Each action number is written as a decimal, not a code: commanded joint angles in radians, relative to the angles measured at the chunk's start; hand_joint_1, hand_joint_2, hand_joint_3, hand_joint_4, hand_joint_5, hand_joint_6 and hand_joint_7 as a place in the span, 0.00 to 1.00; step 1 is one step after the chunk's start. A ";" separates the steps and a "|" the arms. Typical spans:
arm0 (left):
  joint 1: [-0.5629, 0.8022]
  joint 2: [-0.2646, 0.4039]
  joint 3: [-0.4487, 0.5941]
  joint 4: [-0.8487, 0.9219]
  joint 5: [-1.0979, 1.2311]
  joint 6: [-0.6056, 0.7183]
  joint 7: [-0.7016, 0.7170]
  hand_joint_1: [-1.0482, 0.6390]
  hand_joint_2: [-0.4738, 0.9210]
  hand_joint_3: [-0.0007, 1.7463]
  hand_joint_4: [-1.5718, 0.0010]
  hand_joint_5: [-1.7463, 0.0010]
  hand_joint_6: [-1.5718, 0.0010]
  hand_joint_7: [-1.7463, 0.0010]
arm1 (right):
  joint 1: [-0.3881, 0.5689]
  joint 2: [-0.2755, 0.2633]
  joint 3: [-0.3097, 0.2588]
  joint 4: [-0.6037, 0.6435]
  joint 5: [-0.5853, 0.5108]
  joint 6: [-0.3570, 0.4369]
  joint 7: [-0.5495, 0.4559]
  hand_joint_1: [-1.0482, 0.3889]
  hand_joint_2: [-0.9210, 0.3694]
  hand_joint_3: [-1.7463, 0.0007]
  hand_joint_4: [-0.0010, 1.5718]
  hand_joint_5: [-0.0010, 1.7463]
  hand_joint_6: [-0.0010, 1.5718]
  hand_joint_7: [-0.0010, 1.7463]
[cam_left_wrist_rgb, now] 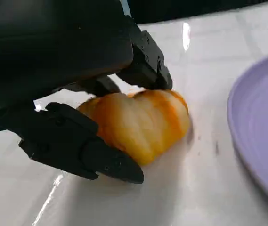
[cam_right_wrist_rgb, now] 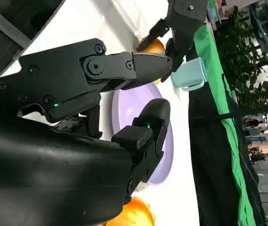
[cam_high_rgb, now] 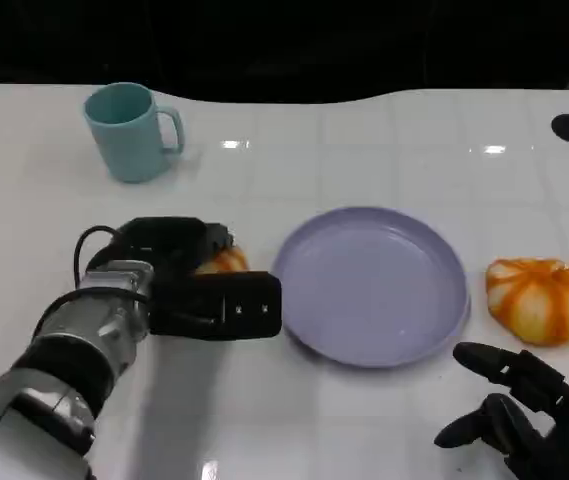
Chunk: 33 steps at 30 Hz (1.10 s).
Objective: Grasp the bread from the table and place it into the plate.
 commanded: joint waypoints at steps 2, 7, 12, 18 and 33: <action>0.008 0.004 0.036 0.012 -0.043 -0.037 0.134 0.49 1.00 0.25 0.49 0.01 0.63 0.02 | 0.008 -0.014 -0.009 -0.015 0.007 0.010 -0.007 0.20 0.00 0.82 0.44 0.68 0.51 0.34; 0.003 -0.001 0.070 0.000 -0.091 -0.057 0.165 0.52 0.95 0.26 0.48 0.00 0.64 0.00 | 0.001 -0.018 -0.013 -0.003 0.019 0.006 0.007 0.20 0.00 0.82 0.44 0.68 0.50 0.34; -0.014 -0.004 0.111 -0.059 -0.135 -0.038 0.148 0.54 0.86 0.40 0.50 0.00 0.66 0.00 | -0.008 -0.020 -0.014 0.010 0.018 -0.004 0.009 0.20 0.00 0.82 0.44 0.67 0.51 0.34; -0.008 -0.002 0.117 -0.087 -0.148 -0.028 0.134 0.55 0.83 0.43 0.50 0.00 0.64 0.00 | -0.010 -0.020 -0.015 0.013 0.018 -0.007 0.010 0.21 0.00 0.82 0.44 0.67 0.51 0.34; -0.066 -0.073 0.083 -0.216 -0.169 -0.305 0.047 0.56 0.62 0.71 0.46 0.00 0.57 0.00 | -0.010 -0.019 -0.011 0.010 0.023 0.000 0.013 0.21 0.00 0.82 0.45 0.67 0.51 0.34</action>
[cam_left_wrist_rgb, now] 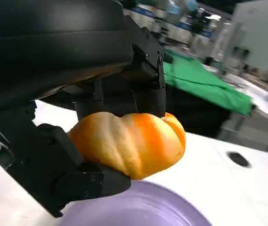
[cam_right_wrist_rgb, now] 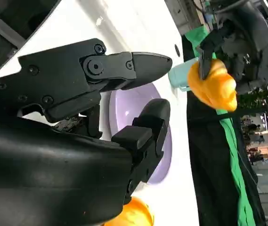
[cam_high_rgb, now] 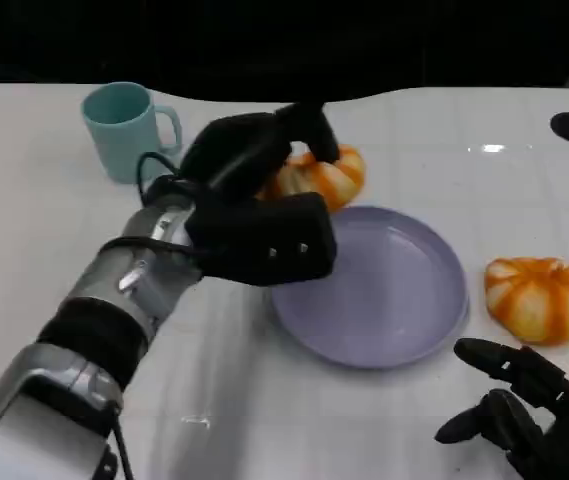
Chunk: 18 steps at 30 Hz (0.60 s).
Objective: Grasp the bread from the table and place it into the plate.
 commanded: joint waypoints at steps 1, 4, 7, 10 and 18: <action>-0.028 -0.023 -0.021 0.020 0.022 -0.035 0.014 0.56 0.63 0.71 0.45 0.00 0.57 0.00 | 0.006 -0.013 -0.007 -0.007 0.002 -0.004 0.000 0.21 0.00 0.82 0.45 0.67 0.51 0.34; -0.039 -0.041 -0.031 0.044 0.035 -0.051 0.025 0.55 0.63 0.71 0.44 0.00 0.55 0.00 | 0.012 -0.011 -0.004 -0.017 -0.006 0.003 -0.013 0.21 0.00 0.82 0.45 0.68 0.51 0.35; -0.059 -0.064 -0.050 0.079 0.055 -0.064 0.024 0.53 0.66 0.72 0.43 0.00 0.54 0.00 | 0.016 -0.012 0.000 -0.025 -0.013 0.007 -0.023 0.20 0.00 0.82 0.45 0.68 0.51 0.35; -0.075 -0.081 -0.065 0.108 0.065 -0.070 0.016 0.50 0.71 0.70 0.42 0.00 0.55 0.00 | 0.014 -0.014 0.002 -0.019 -0.007 -0.001 -0.013 0.20 0.00 0.82 0.45 0.68 0.50 0.35; -0.099 -0.101 -0.107 0.156 0.108 -0.039 0.000 0.52 0.74 0.65 0.42 0.00 0.55 0.00 | 0.024 -0.006 0.008 -0.039 -0.006 0.016 -0.028 0.20 0.00 0.82 0.45 0.68 0.51 0.35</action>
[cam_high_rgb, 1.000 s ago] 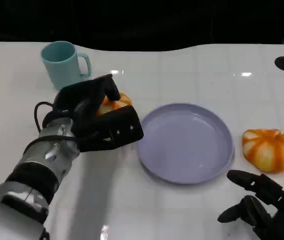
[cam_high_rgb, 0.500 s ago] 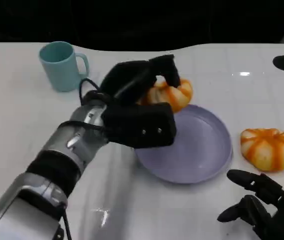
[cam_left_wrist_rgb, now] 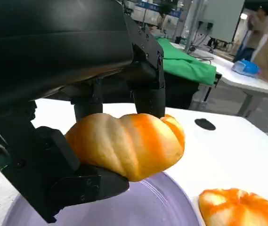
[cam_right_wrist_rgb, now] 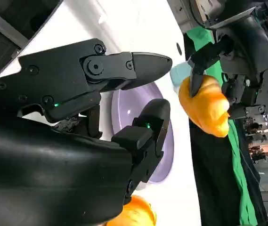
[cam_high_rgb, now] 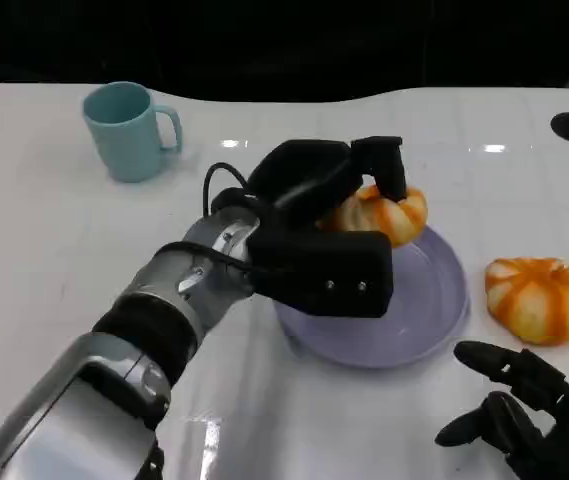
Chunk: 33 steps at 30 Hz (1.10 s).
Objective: Grasp the bread from the table and place it into the plate.
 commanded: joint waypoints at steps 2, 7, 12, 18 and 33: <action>-0.040 0.003 -0.027 0.049 0.022 0.009 -0.030 0.52 0.75 0.64 0.43 0.00 0.55 0.00 | 0.006 -0.005 0.002 -0.017 -0.004 0.003 -0.009 0.20 0.00 0.82 0.45 0.68 0.51 0.35; -0.054 0.005 -0.017 0.077 0.003 0.010 -0.089 0.50 0.83 0.40 0.50 0.00 0.46 0.47 | 0.002 -0.005 0.002 -0.006 -0.007 -0.005 -0.005 0.20 0.00 0.82 0.44 0.68 0.50 0.35; -0.055 0.015 -0.008 0.083 -0.018 0.003 -0.172 0.39 0.99 0.06 0.50 0.74 0.48 0.96 | 0.005 -0.002 0.005 -0.014 -0.007 0.000 -0.009 0.20 0.00 0.82 0.45 0.68 0.51 0.35; -0.055 0.016 -0.003 0.080 -0.022 0.026 -0.230 0.32 1.00 0.05 0.60 0.88 0.60 1.00 | 0.004 -0.002 0.004 -0.007 -0.009 -0.009 -0.005 0.21 0.00 0.82 0.44 0.68 0.51 0.35; -0.032 0.108 0.093 0.005 -0.162 0.000 -0.518 0.08 1.00 0.40 0.78 0.97 0.76 0.98 | 0.005 -0.003 0.001 -0.015 -0.009 -0.001 -0.003 0.20 0.00 0.83 0.45 0.68 0.51 0.35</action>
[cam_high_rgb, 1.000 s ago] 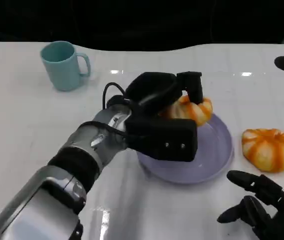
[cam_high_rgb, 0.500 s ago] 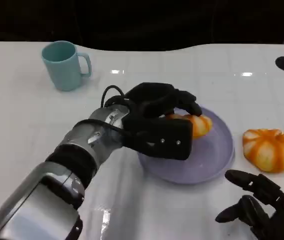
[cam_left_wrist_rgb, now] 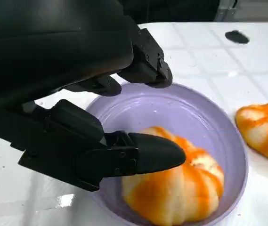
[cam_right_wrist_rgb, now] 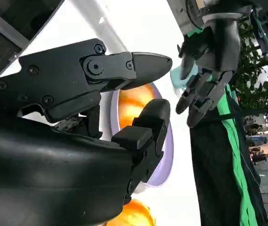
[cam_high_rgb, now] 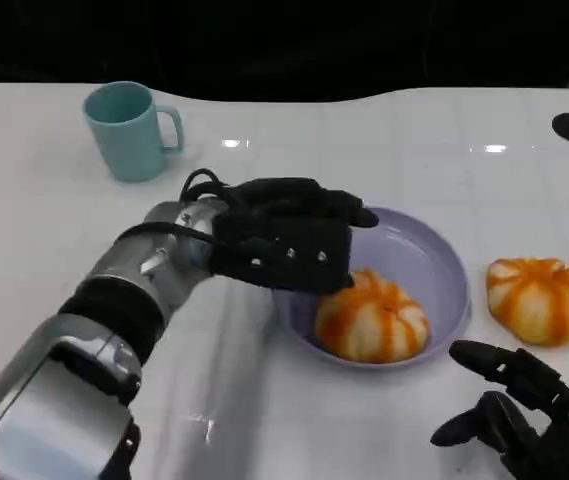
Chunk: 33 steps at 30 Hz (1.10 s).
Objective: Grasp the bread from the table and place it into the plate.
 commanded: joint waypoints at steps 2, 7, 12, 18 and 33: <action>0.023 0.036 0.075 -0.083 -0.108 -0.002 -0.077 0.09 1.00 0.38 0.78 0.97 0.75 0.98 | 0.003 -0.012 -0.005 -0.001 0.004 -0.012 0.005 0.20 0.00 0.82 0.44 0.68 0.51 0.35; 0.092 0.044 0.151 -0.158 -0.223 -0.002 -0.124 0.14 1.00 0.35 0.73 0.94 0.72 0.98 | 0.000 -0.012 -0.008 0.003 0.000 -0.015 0.004 0.21 0.00 0.82 0.44 0.68 0.51 0.35; 0.211 0.026 0.252 -0.267 -0.357 0.017 -0.120 0.23 1.00 0.29 0.64 0.85 0.65 0.96 | 0.001 -0.007 -0.007 0.007 -0.001 -0.019 0.005 0.21 0.00 0.82 0.44 0.68 0.51 0.35; 0.437 -0.007 0.385 -0.586 -0.602 0.287 -0.149 0.35 1.00 0.26 0.63 0.49 0.50 0.92 | 0.002 -0.004 -0.002 0.015 -0.017 -0.041 0.004 0.20 0.00 0.82 0.44 0.68 0.51 0.35; 0.861 -0.123 0.617 -1.156 -1.144 0.835 -0.080 0.30 1.00 0.31 0.64 0.00 0.72 0.12 | 0.009 -0.004 -0.005 0.008 -0.020 -0.031 -0.007 0.21 0.00 0.83 0.44 0.68 0.51 0.35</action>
